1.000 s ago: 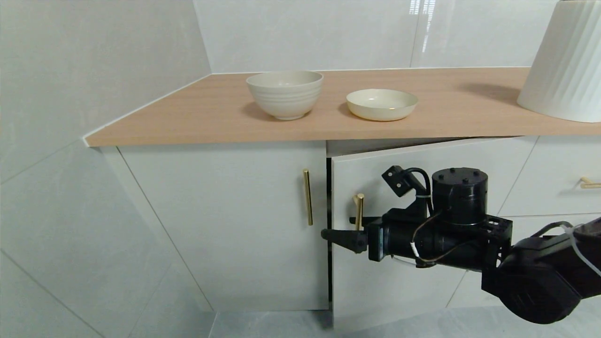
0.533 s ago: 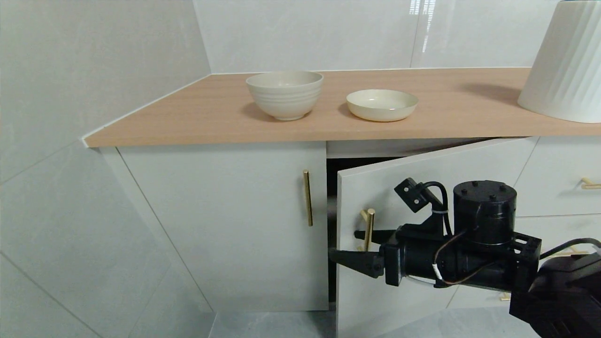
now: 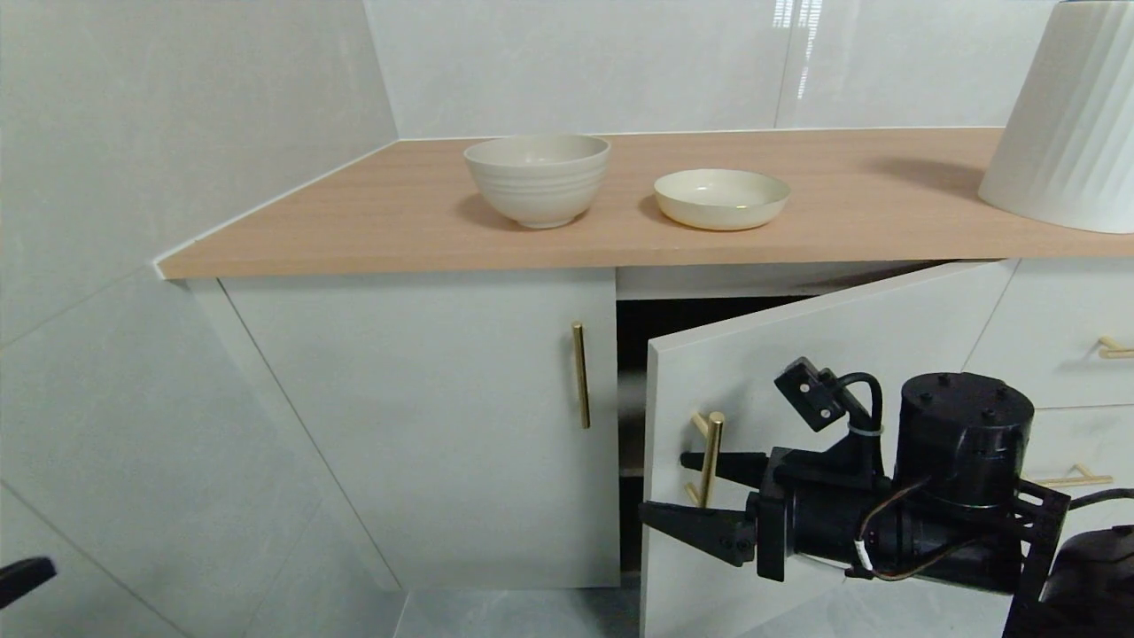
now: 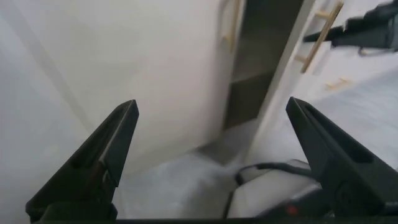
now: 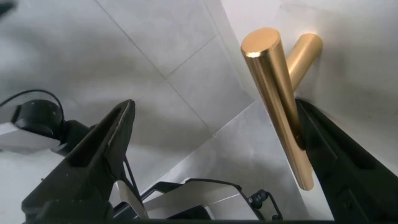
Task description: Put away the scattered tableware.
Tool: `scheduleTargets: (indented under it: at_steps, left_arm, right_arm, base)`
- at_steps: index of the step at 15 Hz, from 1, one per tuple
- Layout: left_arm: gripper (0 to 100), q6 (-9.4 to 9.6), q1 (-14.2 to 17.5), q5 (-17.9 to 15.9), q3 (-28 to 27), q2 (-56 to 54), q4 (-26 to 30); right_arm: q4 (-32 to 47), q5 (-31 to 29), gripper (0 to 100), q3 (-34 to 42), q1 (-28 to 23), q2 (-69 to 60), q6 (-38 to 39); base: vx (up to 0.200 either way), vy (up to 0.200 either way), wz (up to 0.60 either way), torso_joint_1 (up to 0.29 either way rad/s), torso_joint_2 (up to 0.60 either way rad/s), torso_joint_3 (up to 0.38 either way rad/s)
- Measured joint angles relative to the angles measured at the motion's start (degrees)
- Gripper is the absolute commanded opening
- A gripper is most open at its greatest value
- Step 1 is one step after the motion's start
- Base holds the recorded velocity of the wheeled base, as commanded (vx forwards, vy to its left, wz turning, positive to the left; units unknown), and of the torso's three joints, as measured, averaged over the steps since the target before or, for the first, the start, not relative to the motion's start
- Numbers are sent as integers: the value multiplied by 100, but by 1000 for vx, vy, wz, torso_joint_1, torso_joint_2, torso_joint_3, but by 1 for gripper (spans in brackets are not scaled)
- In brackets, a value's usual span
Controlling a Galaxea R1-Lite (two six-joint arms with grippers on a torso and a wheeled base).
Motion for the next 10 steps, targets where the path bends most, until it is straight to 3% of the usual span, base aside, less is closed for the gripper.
scheduleTargets:
  at_steps: [3, 5, 6, 8, 10]
  left_arm:
    - [100, -21, -195, -329, -672, 2046, -766]
    - [100, -228, -540, -439, -973, 3239, -1535]
    - [0, -571, -853, -483, -1125, 3738, -2011]
    - [0, -1200, -1389, -539, -1421, 4502, -2559]
    - [0, -1280, -1716, -551, -1673, 5102, -2753]
  right_arm:
    - [0, -10, 100, 29, -9, -22, 2]
    - [-7, -16, 100, 49, -24, -38, 2]
    - [-7, -16, 100, 50, -30, -39, 2]
    - [-7, -27, 100, 66, -35, -52, 0]
    - [6, -35, 100, 96, -39, -99, 0]
  base:
    - [0, 0, 0, 0, 0, 0]
    - [0, 0, 0, 0, 0, 0]
    - [0, 0, 0, 0, 0, 0]
    - [0, 0, 0, 0, 0, 0]
    - [0, 0, 0, 0, 0, 0]
